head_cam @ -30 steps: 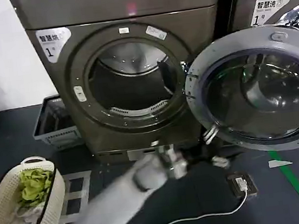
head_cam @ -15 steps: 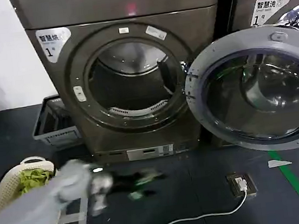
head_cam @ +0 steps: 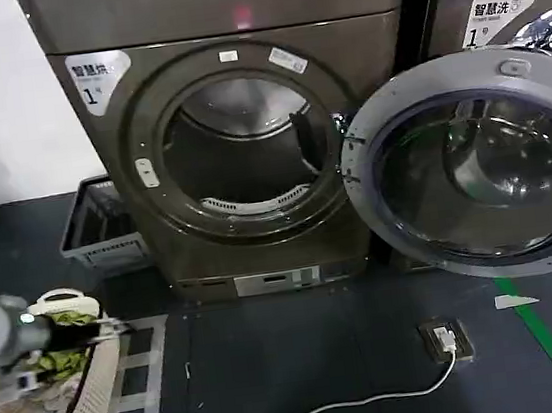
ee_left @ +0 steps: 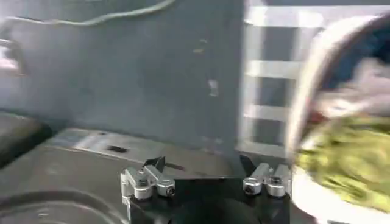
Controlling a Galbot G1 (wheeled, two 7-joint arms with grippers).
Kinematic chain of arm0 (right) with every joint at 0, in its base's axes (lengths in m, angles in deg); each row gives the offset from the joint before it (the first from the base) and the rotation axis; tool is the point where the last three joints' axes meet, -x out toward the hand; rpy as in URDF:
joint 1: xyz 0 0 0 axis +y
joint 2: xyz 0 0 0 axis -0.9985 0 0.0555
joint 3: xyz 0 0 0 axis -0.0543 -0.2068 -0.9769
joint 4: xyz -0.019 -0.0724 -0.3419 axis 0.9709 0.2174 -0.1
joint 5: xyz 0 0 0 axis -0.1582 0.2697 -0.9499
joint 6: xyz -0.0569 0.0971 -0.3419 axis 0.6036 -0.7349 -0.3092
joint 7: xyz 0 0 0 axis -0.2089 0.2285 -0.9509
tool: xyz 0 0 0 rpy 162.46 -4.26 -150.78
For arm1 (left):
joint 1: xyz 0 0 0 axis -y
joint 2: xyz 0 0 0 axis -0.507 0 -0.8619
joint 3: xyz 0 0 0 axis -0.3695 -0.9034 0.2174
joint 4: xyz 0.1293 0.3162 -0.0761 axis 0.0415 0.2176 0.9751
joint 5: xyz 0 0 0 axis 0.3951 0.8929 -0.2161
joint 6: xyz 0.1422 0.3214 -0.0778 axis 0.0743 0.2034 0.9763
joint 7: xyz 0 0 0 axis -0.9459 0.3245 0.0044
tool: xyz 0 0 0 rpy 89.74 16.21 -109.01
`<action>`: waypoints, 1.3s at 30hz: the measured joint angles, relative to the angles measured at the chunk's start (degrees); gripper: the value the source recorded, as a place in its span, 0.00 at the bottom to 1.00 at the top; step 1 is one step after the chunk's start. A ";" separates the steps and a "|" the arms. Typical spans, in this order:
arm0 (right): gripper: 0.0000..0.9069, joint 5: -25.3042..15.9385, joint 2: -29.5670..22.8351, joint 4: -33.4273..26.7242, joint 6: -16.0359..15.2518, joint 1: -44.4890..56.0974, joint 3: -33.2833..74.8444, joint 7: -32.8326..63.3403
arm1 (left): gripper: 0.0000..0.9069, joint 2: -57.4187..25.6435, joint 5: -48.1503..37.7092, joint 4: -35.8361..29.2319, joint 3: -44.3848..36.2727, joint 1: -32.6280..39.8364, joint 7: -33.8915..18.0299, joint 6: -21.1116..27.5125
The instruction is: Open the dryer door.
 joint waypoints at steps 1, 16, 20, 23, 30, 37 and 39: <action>1.00 0.42 0.02 0.02 0.03 -0.14 -0.21 -0.10 | 1.00 -0.92 0.60 0.58 -0.02 -0.29 -0.06 -0.02; 1.00 2.07 -0.73 -0.73 3.48 -0.28 -1.07 -1.32 | 1.00 -1.08 13.25 11.49 -2.89 -1.97 -2.31 0.08; 1.00 1.83 -1.14 -0.62 4.75 -0.41 -1.38 -1.64 | 1.00 -0.26 13.66 15.11 -3.58 -1.93 -2.61 0.08; 1.00 1.83 -1.43 -0.45 5.01 -0.70 -1.90 -1.65 | 1.00 0.07 13.75 16.38 -4.41 -1.93 -2.58 0.09; 1.00 1.77 -1.44 -0.79 5.19 -0.65 -1.97 -1.84 | 1.00 1.93 13.40 19.72 -4.95 -1.85 -2.06 0.11; 1.00 1.22 -1.97 -0.88 5.61 -0.72 -2.15 -1.93 | 1.00 2.93 11.54 21.07 -5.22 -1.87 -2.06 0.11; 1.00 0.34 -2.13 -0.77 5.66 -0.74 -2.15 -2.12 | 1.00 2.91 10.04 21.31 -5.46 -1.86 -2.03 0.12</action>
